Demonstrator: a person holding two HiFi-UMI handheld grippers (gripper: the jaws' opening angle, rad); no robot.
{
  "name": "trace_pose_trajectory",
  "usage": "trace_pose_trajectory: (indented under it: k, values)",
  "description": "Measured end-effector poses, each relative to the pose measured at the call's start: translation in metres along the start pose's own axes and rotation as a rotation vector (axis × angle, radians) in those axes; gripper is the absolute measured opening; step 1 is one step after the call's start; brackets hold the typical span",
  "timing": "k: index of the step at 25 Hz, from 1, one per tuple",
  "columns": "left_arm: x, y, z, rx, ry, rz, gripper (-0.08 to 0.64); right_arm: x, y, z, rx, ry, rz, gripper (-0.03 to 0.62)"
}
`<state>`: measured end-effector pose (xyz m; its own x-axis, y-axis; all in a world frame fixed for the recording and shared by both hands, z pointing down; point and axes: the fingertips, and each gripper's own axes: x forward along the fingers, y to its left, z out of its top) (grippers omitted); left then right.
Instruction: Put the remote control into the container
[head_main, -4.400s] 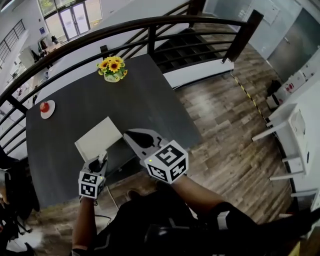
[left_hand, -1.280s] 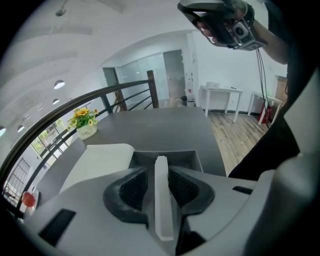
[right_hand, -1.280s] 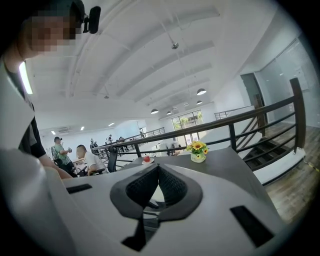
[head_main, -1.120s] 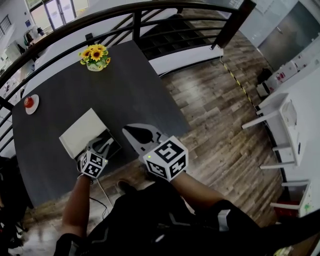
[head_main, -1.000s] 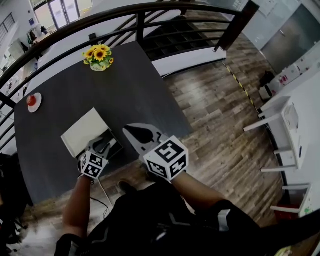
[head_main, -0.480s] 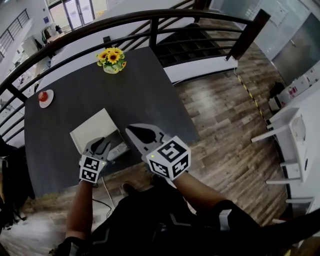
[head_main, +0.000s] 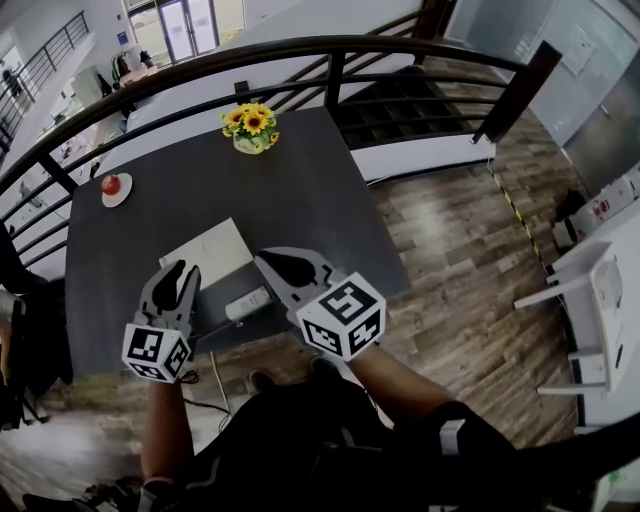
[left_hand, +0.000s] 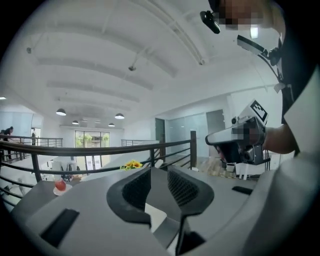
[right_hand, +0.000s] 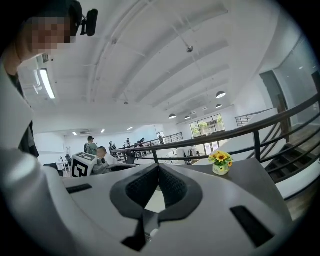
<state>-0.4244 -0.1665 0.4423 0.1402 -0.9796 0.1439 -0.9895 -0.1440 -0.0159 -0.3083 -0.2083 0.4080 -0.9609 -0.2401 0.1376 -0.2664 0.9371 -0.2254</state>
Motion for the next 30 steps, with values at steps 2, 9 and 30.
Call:
trace_pose_trajectory:
  k: [2, 9, 30]
  values:
    - [-0.010, 0.002, 0.011, -0.016, -0.033, 0.024, 0.110, 0.001, 0.005, 0.003, -0.005, -0.003, 0.012, 0.002]
    - [-0.040, 0.001, 0.034, -0.053, -0.108, 0.101, 0.109, 0.001, 0.016, 0.013, -0.020, -0.021, 0.039, 0.002]
    - [-0.110, 0.015, 0.062, -0.156, -0.210, 0.319, 0.008, 0.013, 0.039, 0.036, -0.067, -0.048, 0.109, 0.000]
